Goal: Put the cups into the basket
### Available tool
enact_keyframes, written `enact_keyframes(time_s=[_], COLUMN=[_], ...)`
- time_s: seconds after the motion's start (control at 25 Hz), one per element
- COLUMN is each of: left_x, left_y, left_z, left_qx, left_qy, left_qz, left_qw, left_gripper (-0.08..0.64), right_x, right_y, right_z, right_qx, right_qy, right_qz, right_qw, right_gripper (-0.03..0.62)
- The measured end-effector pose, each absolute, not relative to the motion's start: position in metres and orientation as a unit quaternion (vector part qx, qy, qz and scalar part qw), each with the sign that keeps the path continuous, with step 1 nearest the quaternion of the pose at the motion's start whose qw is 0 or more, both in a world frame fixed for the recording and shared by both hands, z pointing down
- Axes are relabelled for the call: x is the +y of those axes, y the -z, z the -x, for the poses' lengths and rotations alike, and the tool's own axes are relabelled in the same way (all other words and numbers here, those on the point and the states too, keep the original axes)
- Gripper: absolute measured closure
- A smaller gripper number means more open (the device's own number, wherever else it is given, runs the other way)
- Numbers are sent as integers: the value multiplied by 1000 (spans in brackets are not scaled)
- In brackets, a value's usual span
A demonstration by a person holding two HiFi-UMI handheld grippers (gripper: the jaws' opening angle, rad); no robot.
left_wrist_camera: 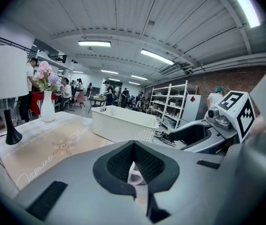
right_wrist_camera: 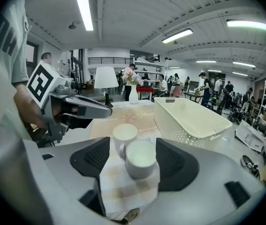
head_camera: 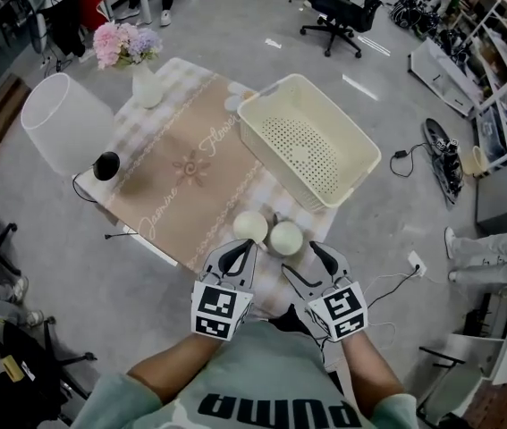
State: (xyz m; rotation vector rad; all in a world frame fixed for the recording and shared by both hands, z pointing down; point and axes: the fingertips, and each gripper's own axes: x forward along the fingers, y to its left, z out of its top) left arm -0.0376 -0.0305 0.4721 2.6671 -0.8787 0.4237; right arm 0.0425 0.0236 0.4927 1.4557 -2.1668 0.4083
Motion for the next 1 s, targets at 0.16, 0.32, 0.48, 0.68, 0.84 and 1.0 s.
enact_keyframes(time_s=[0.16, 0.32, 0.48, 0.68, 0.84, 1.0], left_x=[-37, -46, -53, -60, -63, -64], left_y=[-474, -474, -477, -488, -491, -495], left_z=[34, 34, 37, 40, 44, 45], left_qx=[-336, -372, -410, -448, -474, -489], left_qy=[-149, -154, -162, -171, -173, -171], left_qz=[-916, -901, -881, -858, -843, -833], left_qw=[159, 162, 171, 181, 186, 193], left_gripper=[558, 558, 558, 558, 558, 558], right_x=[14, 5, -3, -10, -14, -19], right_y=[-504, -516, -530, -548, -557, -566], right_z=[-46, -45, -42, -42, -37, -35], right_qx=[-815, -836, -853, -861, -866, -865], right_qy=[-144, -144, -136, -141, -142, -129], right_qz=[-493, -440, -381, -329, -301, -280], right_qw=[270, 293, 329, 361, 372, 396], right_gripper=[274, 245, 224, 209, 204, 201])
